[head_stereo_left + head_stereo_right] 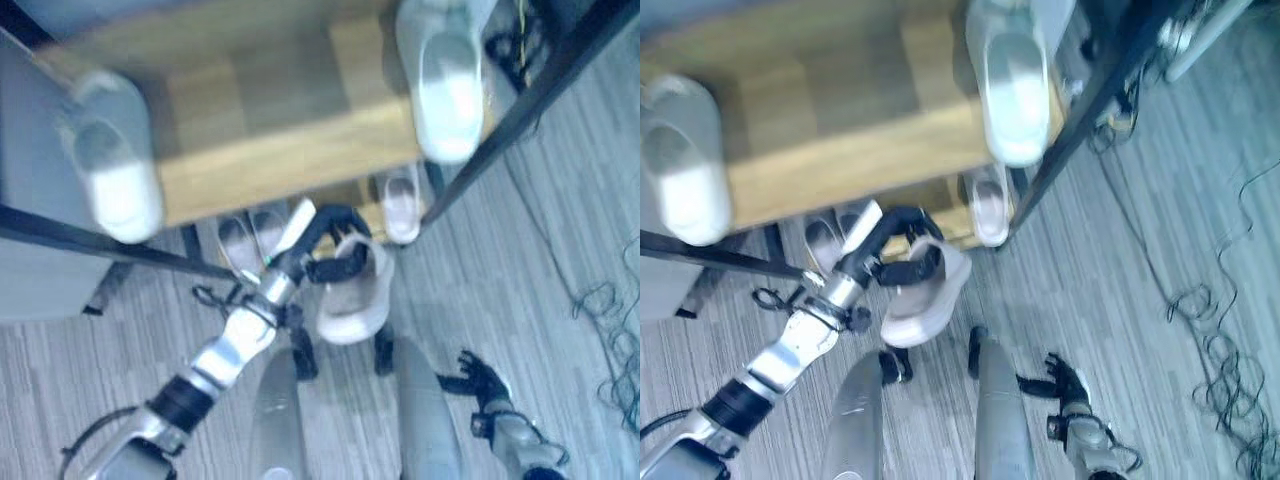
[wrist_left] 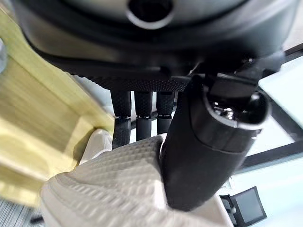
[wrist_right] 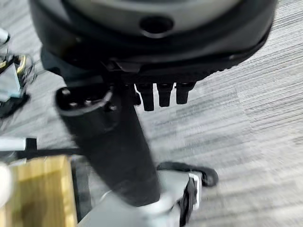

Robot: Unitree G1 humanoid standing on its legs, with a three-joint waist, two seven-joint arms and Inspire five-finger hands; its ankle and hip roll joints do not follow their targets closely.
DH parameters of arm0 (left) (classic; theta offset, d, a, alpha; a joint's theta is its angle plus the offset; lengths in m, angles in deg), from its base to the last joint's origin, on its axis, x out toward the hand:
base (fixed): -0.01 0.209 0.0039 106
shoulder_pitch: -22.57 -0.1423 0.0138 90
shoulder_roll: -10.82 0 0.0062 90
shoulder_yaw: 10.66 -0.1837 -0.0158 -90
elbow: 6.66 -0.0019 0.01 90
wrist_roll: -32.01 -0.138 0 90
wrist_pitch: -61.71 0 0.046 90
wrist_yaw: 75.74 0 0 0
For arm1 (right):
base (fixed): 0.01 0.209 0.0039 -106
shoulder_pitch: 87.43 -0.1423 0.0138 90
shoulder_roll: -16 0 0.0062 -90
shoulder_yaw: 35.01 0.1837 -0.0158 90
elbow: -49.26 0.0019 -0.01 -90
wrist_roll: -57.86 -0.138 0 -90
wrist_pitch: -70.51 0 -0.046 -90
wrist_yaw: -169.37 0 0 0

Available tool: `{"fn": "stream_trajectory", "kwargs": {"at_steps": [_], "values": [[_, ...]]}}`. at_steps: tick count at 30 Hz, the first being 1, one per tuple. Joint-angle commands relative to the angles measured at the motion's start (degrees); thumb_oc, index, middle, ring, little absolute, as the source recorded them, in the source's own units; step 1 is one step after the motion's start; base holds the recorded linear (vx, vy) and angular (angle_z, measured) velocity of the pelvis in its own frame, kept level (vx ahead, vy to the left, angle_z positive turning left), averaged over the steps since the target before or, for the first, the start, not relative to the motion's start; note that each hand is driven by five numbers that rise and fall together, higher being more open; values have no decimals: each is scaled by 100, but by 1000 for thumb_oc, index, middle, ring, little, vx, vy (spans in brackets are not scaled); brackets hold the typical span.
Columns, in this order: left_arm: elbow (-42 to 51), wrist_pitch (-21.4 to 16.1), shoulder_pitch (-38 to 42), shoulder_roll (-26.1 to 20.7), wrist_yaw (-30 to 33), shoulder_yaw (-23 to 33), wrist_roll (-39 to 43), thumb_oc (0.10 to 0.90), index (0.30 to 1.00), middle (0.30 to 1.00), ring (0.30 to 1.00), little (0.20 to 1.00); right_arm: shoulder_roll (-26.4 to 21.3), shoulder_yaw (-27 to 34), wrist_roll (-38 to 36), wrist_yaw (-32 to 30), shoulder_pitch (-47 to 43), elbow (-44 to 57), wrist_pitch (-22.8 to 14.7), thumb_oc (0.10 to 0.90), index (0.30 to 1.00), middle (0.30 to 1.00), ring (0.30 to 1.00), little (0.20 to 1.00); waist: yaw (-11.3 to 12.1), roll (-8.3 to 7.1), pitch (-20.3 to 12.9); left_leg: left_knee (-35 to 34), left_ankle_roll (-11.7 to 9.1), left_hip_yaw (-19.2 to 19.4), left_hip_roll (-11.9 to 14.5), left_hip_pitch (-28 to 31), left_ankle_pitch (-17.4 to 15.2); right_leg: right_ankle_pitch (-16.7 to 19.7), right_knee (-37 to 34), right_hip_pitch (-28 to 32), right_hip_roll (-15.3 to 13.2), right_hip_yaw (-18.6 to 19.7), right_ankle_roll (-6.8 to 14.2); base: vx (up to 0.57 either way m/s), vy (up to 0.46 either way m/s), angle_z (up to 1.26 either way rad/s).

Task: Arrange the slippers neatly on the shoe rack.

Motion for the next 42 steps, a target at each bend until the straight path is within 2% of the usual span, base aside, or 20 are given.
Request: {"fn": "stream_trajectory", "kwargs": {"at_steps": [1, 2, 4, 6, 7, 12, 13, 14, 17, 20, 26, 34, 36, 42], "values": [[533, -579, 645, 101, 1042, 368, -613, 400, 300, 300, 300, 300, -166, 143, -379, -255, 388, 512, -477, 800, 900, 900, 900, 900, -134, 229, -699, 341, -21, -445, 164, -726, -147, -715, 408, -399, -269, 127, 371, 36, 101, -17], [545, -524, 803, 18, 1194, 439, -718, 400, 300, 300, 300, 300, -210, 172, -422, -284, 370, 692, -513, 800, 900, 900, 900, 900, -165, 236, -683, 693, -40, -479, 184, -874, -455, -977, 767, -567, -288, 180, 401, 27, 85, -14], [439, -424, 1173, -217, 1546, 579, -916, 400, 300, 300, 300, 300, -328, 276, -562, -326, 343, 1124, -617, 800, 900, 900, 900, 900, -208, 266, -661, 1561, 5, -533, 249, -1556, -824, -1261, 1688, -1325, -256, 297, 479, 83, 71, -21], [426, -354, 1333, -348, 1677, 636, -1021, 400, 300, 300, 300, 300, -366, 316, -578, -354, 358, 1342, -654, 800, 900, 900, 900, 900, -221, 271, -635, 1866, 9, -555, 316, -1770, -936, -1386, 1987, -1562, -264, 339, 472, 58, 36, -21], [278, -225, 1708, -663, 2087, 707, -1241, 400, 300, 300, 300, 300, -446, 362, -653, -364, 389, 1700, -765, 800, 900, 900, 900, 900, -277, 287, -554, 2718, 35, -642, 385, -2377, -1226, -1624, 2851, -2178, -292, 379, 533, 97, 34, -17], [-180, 212, 2414, -1410, 2858, 612, -1672, 400, 300, 300, 300, 300, -622, 345, -670, -354, 555, 2454, -936, 800, 900, 900, 900, 900, -353, 306, -255, 4481, 63, -965, 514, -3483, -1770, -2155, 4693, -3267, -379, 515, 568, 131, 2, -7], [-311, 293, 2542, -1545, 2967, 569, -1757, 400, 300, 300, 300, 300, -668, 326, -642, -343, 587, 2585, -945, 800, 900, 900, 900, 900, -376, 261, -127, 4738, 57, -1027, 537, -3491, -1886, -2235, 4957, -3288, -371, 595, 572, 167, -18, -4], [-505, 369, 2726, -1770, 3110, 404, -1790, 400, 300, 300, 300, 300, -758, 360, -712, -319, 695, 2798, -995, 800, 900, 900, 900, 900, -417, 164, 122, 5223, 45, -1141, 544, -3491, -2096, -2406, 5535, -3290, -393, 760, 623, 148, -9, -4], [-802, 422, 2861, -1952, 3179, 143, -1700, 400, 300, 300, 300, 300, -896, 450, -851, -296, 1072, 3200, -1063, 800, 900, 900, 900, 900, -513, 63, 125, 5727, 31, -1215, 594, -3491, -2340, -2653, 6128, -3290, -418, 1006, 639, 102, 7, 2], [-1295, 500, 3089, -2099, 3149, -206, -1500, 400, 300, 300, 300, 300, -1153, 574, -949, -246, 1473, 3610, -1116, 800, 900, 900, 900, 900, -698, -9, 125, 6265, 52, -1308, 658, -3491, -2568, -2899, 6612, -3290, -457, 1262, 635, 36, 14, 4], [-1948, 486, 3639, -2102, 3011, -774, -1290, 400, 300, 300, 300, 300, -1433, 618, -968, -162, 1664, 3876, -1159, 800, 900, 900, 900, 900, -893, -103, 125, 6693, 60, -1318, 744, -3491, -2722, -3079, 6983, -3290, -494, 1457, 689, 3, 18, -4], [-2648, 549, 4273, -1904, 2740, -1301, -1231, 400, 300, 300, 300, 300, -1625, 649, -1013, -63, 1678, 3915, -1168, 800, 900, 900, 900, 900, -1124, -174, 125, 6877, 43, -1253, 807, -3491, -2754, -3178, 7135, -3290, -546, 1606, 711, -4, 12, -6], [-2970, 634, 4620, -1850, 2630, -1644, -1361, 400, 300, 300, 300, 300, -1700, 646, -948, -77, 1638, 4171, -1181, 800, 900, 900, 900, 900, -1194, -200, 125, 6879, 30, -1203, 796, -3491, -2766, -3201, 7170, -3290, -575, 1646, 688, -14, 9, 4], [-3402, 694, 5054, -1792, 2468, -1996, -1487, 400, 300, 300, 300, 300, -1799, 692, -836, -55, 1730, 4428, -1133, 800, 900, 900, 900, 900, -1238, -237, 125, 6881, 2, -1175, 757, -3491, -2756, -3201, 7203, -3290, -575, 1675, 648, -1, 1, 1]]}}
